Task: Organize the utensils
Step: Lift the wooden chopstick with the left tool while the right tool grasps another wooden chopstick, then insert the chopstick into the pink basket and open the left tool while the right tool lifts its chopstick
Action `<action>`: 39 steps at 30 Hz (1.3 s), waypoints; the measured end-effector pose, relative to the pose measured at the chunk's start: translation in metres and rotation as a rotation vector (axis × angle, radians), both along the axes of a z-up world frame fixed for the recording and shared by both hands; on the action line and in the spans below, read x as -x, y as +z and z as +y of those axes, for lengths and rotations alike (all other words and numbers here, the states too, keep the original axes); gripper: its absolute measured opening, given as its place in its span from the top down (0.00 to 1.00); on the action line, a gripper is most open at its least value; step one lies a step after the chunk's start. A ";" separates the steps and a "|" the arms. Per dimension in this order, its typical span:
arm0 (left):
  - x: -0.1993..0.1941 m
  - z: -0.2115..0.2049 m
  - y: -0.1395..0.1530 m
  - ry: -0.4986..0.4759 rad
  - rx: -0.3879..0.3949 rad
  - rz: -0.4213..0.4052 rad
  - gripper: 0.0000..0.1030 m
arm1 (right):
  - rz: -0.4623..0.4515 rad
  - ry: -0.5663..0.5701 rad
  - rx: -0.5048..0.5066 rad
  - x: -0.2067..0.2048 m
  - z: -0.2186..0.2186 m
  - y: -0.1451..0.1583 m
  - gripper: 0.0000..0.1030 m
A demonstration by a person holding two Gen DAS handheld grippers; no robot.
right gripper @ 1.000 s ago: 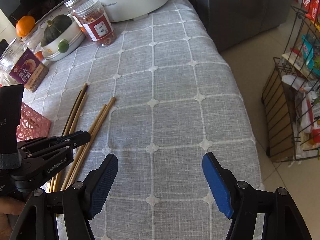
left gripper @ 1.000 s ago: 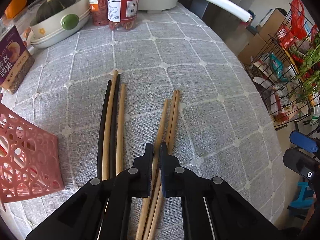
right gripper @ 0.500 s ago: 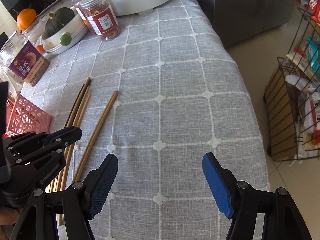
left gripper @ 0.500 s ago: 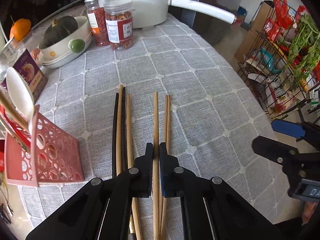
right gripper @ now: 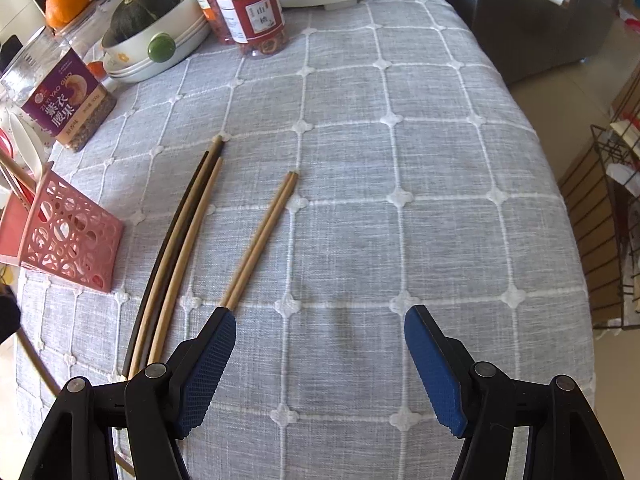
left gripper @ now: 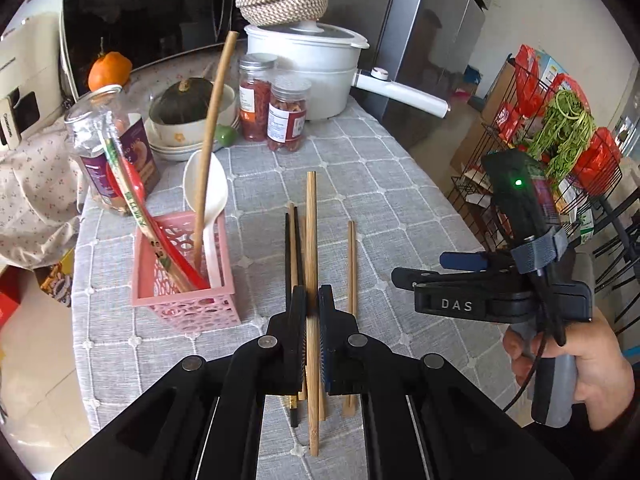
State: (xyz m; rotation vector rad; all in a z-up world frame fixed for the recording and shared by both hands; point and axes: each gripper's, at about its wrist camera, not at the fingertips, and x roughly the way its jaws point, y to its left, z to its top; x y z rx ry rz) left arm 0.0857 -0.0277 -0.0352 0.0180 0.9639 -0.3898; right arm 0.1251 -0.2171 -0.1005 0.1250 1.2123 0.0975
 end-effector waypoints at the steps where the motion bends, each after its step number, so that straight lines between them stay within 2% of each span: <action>1: 0.002 0.007 0.003 0.007 0.006 -0.005 0.94 | 0.006 0.003 0.001 -0.003 0.004 -0.003 0.27; 7: 0.008 0.038 0.012 0.052 0.033 -0.024 0.94 | 0.042 -0.012 -0.010 -0.023 0.021 -0.019 0.28; 10: 0.006 0.047 0.013 0.069 0.043 -0.030 0.94 | 0.055 -0.031 -0.015 -0.034 0.026 -0.026 0.34; 17: 0.004 0.061 0.014 0.097 0.057 -0.032 0.94 | 0.094 -0.055 -0.017 -0.053 0.036 -0.045 0.60; 19: 0.004 0.063 0.014 0.100 0.059 -0.032 0.94 | 0.078 -0.059 0.010 -0.054 0.038 -0.044 0.66; 23: 0.004 0.065 0.014 0.106 0.065 -0.034 0.94 | 0.074 -0.106 0.046 -0.054 0.035 -0.045 0.90; 24: 0.005 0.065 0.014 0.108 0.066 -0.036 0.94 | 0.071 -0.113 0.037 -0.054 0.032 -0.045 0.93; 30: 0.009 0.068 0.021 0.116 0.072 -0.059 0.94 | 0.038 -0.145 -0.076 -0.045 0.017 -0.031 0.95; 39: 0.020 0.080 0.043 0.135 0.100 -0.124 0.94 | -0.165 -0.115 -0.235 -0.010 0.020 0.034 0.95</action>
